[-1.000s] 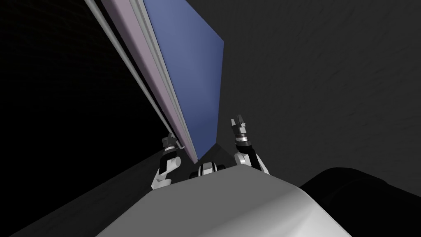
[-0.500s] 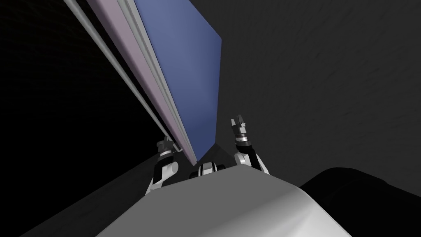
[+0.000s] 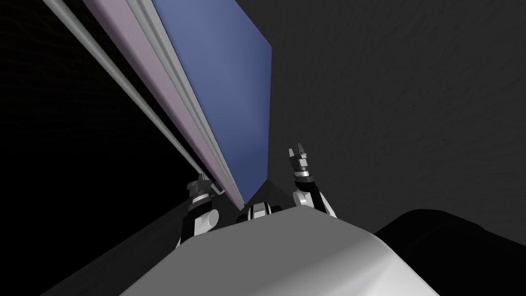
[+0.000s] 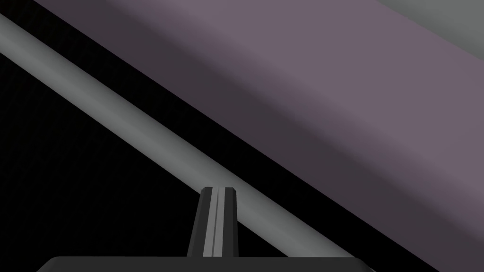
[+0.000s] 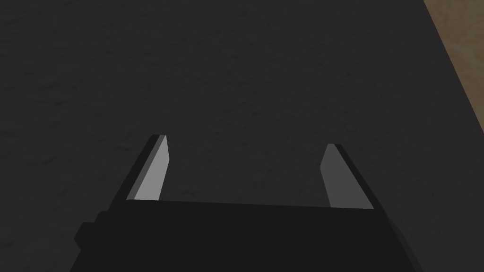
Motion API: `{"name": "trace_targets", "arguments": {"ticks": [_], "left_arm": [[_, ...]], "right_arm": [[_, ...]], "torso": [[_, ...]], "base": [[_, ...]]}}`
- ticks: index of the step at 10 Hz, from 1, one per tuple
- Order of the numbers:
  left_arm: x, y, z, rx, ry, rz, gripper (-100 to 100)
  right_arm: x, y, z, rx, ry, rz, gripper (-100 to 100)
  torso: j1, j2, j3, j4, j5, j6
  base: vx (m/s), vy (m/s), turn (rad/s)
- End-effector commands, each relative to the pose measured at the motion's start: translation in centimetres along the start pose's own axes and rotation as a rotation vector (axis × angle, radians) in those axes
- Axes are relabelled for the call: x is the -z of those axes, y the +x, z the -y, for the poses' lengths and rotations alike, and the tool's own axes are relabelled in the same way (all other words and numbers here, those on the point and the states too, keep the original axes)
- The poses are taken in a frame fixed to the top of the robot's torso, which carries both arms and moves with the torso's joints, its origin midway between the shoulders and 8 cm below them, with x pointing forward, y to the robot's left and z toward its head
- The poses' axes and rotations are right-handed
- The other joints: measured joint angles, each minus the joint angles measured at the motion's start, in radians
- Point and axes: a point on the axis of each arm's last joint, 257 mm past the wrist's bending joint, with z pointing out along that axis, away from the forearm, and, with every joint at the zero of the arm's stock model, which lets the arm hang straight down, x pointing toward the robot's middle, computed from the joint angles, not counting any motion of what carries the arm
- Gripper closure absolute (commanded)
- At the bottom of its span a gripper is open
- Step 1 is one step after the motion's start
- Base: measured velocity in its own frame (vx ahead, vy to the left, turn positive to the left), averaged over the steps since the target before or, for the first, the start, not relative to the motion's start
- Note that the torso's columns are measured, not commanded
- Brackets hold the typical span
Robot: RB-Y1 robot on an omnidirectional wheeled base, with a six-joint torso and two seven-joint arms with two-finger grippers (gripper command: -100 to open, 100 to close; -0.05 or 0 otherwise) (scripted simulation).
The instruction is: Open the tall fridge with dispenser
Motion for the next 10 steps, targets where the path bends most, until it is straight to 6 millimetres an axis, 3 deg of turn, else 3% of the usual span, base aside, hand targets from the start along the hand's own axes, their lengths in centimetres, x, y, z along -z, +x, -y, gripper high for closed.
{"name": "trace_targets", "arguments": {"ticks": [1, 2, 6, 10], "left_arm": [[0.3, -0.1, 0.9, -0.005, 0.012, 0.003, 100], [0.2, -0.4, 1.2, -0.033, 0.006, -0.019, -100], [-0.2, -1.6, 0.8, -0.094, -0.023, -0.061, -100], [0.3, -3.9, -0.9, -0.113, -0.069, -0.048, -100]], "right_arm": [[0.0, 0.0, 0.0, 0.0, 0.0, 0.0, 0], [0.0, 0.0, 0.0, 0.0, 0.0, 0.0, 0], [0.0, 0.0, 0.0, 0.0, 0.0, 0.0, 0], [0.0, 0.0, 0.0, 0.0, 0.0, 0.0, 0]], "torso": [[0.001, 0.0, 0.0, -0.001, 0.001, -0.001], [0.001, 0.0, 0.0, -0.001, 0.001, 0.0], [0.011, -0.016, -0.009, -0.01, 0.008, 0.0], [0.014, -0.02, -0.01, -0.013, 0.011, 0.003]], "base": [[0.013, 0.003, 0.009], [-0.003, -0.006, 0.022], [-0.002, -0.015, 0.012], [0.02, -0.02, 0.037]]}}
